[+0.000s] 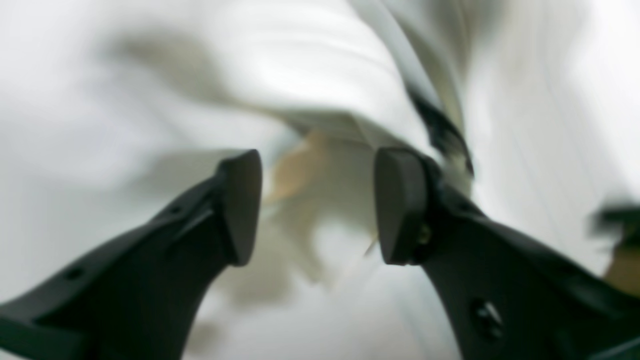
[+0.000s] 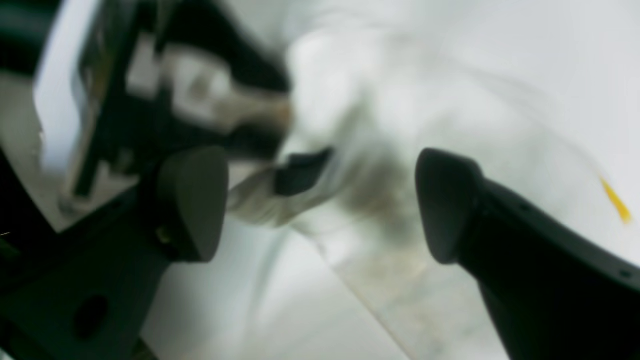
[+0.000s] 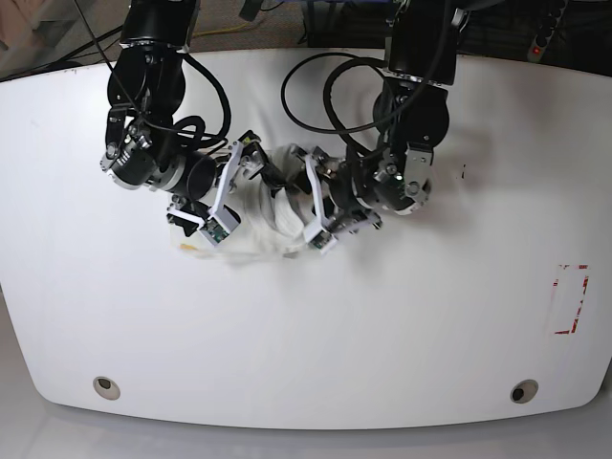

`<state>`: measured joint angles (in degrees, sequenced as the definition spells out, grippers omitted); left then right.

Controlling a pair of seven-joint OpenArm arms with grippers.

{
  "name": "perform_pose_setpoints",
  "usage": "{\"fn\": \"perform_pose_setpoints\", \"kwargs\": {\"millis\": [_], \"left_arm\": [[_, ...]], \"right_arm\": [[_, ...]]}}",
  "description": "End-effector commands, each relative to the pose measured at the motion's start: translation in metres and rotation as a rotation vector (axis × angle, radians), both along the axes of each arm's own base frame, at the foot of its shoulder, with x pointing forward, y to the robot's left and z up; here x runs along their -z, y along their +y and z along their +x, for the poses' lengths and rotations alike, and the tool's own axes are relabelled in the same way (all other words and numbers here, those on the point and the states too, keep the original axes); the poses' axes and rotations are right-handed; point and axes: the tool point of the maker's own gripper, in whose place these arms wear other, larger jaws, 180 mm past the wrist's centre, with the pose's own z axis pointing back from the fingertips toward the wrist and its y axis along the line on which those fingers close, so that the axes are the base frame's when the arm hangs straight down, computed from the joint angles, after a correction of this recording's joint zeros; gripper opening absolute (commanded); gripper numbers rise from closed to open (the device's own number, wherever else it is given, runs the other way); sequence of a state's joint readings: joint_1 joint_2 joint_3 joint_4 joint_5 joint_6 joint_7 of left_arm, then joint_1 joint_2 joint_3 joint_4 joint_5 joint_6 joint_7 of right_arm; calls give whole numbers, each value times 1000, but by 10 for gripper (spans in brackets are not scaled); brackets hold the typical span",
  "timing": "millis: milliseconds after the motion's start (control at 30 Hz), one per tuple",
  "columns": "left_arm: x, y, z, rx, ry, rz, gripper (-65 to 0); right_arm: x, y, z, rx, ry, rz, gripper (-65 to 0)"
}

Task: Fold the T-shirt properly
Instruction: 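Fold the strip in half again, bringing both grippers together, then grasp the folded shirt bundle with both grippers and lift it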

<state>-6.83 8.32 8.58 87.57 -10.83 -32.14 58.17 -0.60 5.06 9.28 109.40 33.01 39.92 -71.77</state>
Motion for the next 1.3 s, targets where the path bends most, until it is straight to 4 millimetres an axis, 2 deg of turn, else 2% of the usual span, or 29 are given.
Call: {"fn": "perform_pose_setpoints", "kwargs": {"millis": [0, 100, 167, 267, 400, 533, 700, 767, 867, 967, 1100, 1200, 1267], "left_arm": [[-39, 4, 11, -17, -120, -35, -307], [-67, 39, 18, -69, -227, 12, -325], [-79, 69, 21, -115, -282, 59, -338], [-81, 106, 19, -159, -308, 132, -338], [-78, 136, 18, -147, -317, 229, -338], [-72, 129, 14, -93, -313, 262, -338], [-55, 105, -6, 1, -273, 261, -338], [-52, 99, -10, 11, -264, 251, -338], [-41, 84, -26, 22, -218, 212, -339], [-32, 76, -40, 43, -187, 201, -339], [-17, 78, -60, 48, -133, 200, -339], [-9, 79, -71, 48, -100, 199, -339], [-5, 78, -78, 50, -84, 194, -339]], "right_arm": [[-21, -6, 9, 16, -78, 12, -84], [-21, -19, 10, 59, -81, 8, -84], [-21, -31, 12, 96, -81, 4, -84], [-23, -51, 16, 162, -88, 1, -84], [-24, -80, 26, 258, -102, 24, -109], [-16, -106, 44, 313, -85, 42, -185], [-5, -137, 75, 376, -80, 109, -314], [-4, -147, 86, 399, -83, 131, -331], [-2, -173, 105, 455, -85, 167, -330], [5, -194, 122, 499, -71, 132, -331], [21, -198, 140, 485, -59, 7, -331], [35, -191, 145, 452, -73, -42, -335], [45, -178, 145, 420, -67, -46, -335]]}}
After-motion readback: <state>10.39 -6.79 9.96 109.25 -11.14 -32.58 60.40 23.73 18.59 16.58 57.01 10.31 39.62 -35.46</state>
